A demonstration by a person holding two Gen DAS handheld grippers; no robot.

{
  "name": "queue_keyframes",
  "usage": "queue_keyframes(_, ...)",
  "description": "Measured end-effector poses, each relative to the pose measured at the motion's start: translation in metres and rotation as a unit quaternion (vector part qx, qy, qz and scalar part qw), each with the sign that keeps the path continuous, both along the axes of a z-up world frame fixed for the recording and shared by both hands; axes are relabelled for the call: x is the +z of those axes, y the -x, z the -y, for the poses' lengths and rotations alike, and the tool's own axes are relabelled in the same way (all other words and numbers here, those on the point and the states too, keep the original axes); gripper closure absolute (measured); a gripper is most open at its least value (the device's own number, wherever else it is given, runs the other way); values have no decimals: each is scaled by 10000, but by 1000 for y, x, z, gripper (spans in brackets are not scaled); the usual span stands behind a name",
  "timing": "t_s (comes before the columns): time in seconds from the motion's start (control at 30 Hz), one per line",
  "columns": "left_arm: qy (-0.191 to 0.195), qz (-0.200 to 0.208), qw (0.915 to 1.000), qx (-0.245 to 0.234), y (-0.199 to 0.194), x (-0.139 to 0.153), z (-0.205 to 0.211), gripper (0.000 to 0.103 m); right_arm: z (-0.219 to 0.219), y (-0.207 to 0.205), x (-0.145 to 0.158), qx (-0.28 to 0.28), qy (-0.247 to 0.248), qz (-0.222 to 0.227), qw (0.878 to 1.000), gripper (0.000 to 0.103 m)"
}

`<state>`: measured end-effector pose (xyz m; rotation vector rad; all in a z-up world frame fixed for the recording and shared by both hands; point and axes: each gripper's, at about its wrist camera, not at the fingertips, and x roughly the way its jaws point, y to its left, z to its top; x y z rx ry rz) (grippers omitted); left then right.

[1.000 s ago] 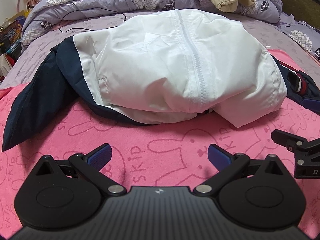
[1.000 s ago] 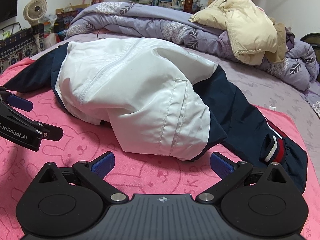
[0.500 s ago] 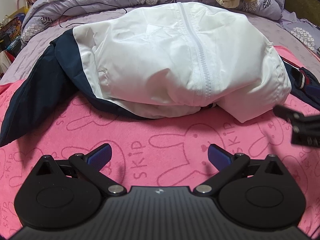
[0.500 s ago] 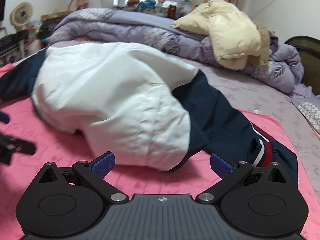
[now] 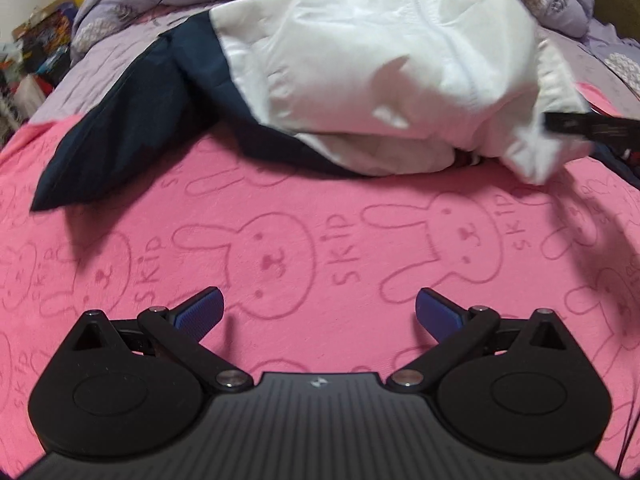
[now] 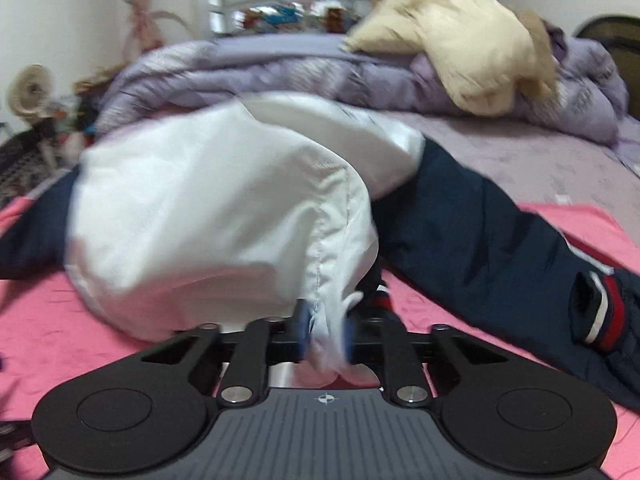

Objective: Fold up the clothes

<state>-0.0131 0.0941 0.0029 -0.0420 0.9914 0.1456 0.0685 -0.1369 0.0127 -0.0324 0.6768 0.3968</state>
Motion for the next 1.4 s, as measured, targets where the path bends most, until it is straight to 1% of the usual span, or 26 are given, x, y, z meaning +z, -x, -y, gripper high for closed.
queue_keyframes(0.1, 30, 35, 9998, 174, 3, -2, -6, 0, 26, 30, 40, 225, -788, -5, 9966, 94)
queue_keyframes(0.2, 189, 93, 9994, 261, 2, -3, -10, 0, 71, 59, 82, 325, -1898, -104, 9812, 95)
queue_keyframes(0.23, 270, 119, 9992, 271, 1, -3, -11, 0, 82, 64, 91, 301, -1903, -41, 9813, 95)
queue_keyframes(0.3, 457, 143, 9985, 277, -8, -4, -11, 0, 99, 70, 105, 193, -1485, 193, 9885, 93)
queue_keyframes(0.37, 587, 131, 9977, 324, -21, -6, -6, 0, 106, 66, 101, -32, -639, 280, 9976, 81)
queue_keyframes(0.4, 577, 135, 9976, 367, -28, -6, -4, 0, 107, 65, 94, -41, -412, 195, 9990, 76)
queue_keyframes(0.43, 493, 151, 9977, 435, -36, -7, -1, 0, 108, 65, 85, 23, -341, 42, 9994, 64)
queue_keyframes(0.47, 404, 169, 9978, 504, -43, -8, 2, 0, 110, 65, 77, 87, -269, -111, 9995, 48)
queue_keyframes(0.53, 235, 189, 9975, 646, -58, -9, 5, 0, 106, 73, 59, 420, -154, -324, 9985, 31)
queue_keyframes(0.63, 179, 194, 9965, 792, -69, -8, 4, 0, 84, 105, 28, 1150, 217, -399, 9923, 18)
queue_keyframes(0.7, 165, 225, 9968, 754, -69, -4, 5, 0, 60, 124, 4, 1645, 580, -350, 9840, 14)
queue_keyframes(0.77, 132, 258, 9969, 735, -69, -2, 5, 0, 28, 130, -15, 1713, 961, -191, 9803, 8)
queue_keyframes(0.8, 110, 275, 9969, 732, -68, -1, 4, 0, 11, 131, -24, 1695, 1150, -101, 9788, 10)
queue_keyframes(0.83, 86, 295, 9969, 729, -68, 0, 4, 0, -2, 125, -28, 1576, 1178, -102, 9804, 28)
queue_keyframes(0.87, 56, 327, 9968, 730, -67, 4, 2, 0, -10, 115, -30, 1395, 1106, -160, 9839, 56)
queue_keyframes(0.9, 18, 385, 9966, 725, -64, 8, 0, 0, -8, 101, -25, 1166, 710, -302, 9902, 58)
queue_keyframes(0.93, -11, 473, 9963, 715, -61, 12, -3, 0, 2, 85, -16, 901, 109, -495, 9946, 65)
queue_keyframes(0.97, -36, 559, 9959, 712, -60, 15, -6, 0, 13, 69, -8, 633, -493, -686, 9944, 68)
queue_keyframes(1.03, -50, 719, 9945, 761, -60, 21, -12, 0, 43, 31, 8, -109, -1284, -750, 9888, 66)
queue_keyframes(1.1, 16, 760, 9937, 829, -65, 23, -17, 0, 76, -8, 22, -898, -1965, -732, 9736, 61)
queue_keyframes(1.13, 75, 742, 9934, 869, -69, 22, -20, 0, 90, -28, 26, -1348, -2004, -640, 9683, 55)
queue_keyframes(1.2, 250, 647, 9932, 940, -78, 18, -23, 0, 105, -58, 28, -2156, -1481, -404, 9643, 47)
queue_keyframes(1.23, 390, 606, 9931, 927, -81, 15, -23, 0, 108, -64, 29, -2363, -1222, -297, 9635, 44)
queue_keyframes(1.27, 535, 573, 9928, 906, -84, 12, -22, 0, 109, -66, 29, -2363, -1053, -206, 9657, 40)
queue_keyframes(1.33, 862, 583, 9915, 785, -89, 9, -17, 0, 110, -61, 26, -2031, -946, -97, 9745, 33)
queue_keyframes(1.4, 1203, 741, 9885, 539, -91, 10, -9, 0, 111, -50, 19, -1641, -885, -69, 9824, 31)
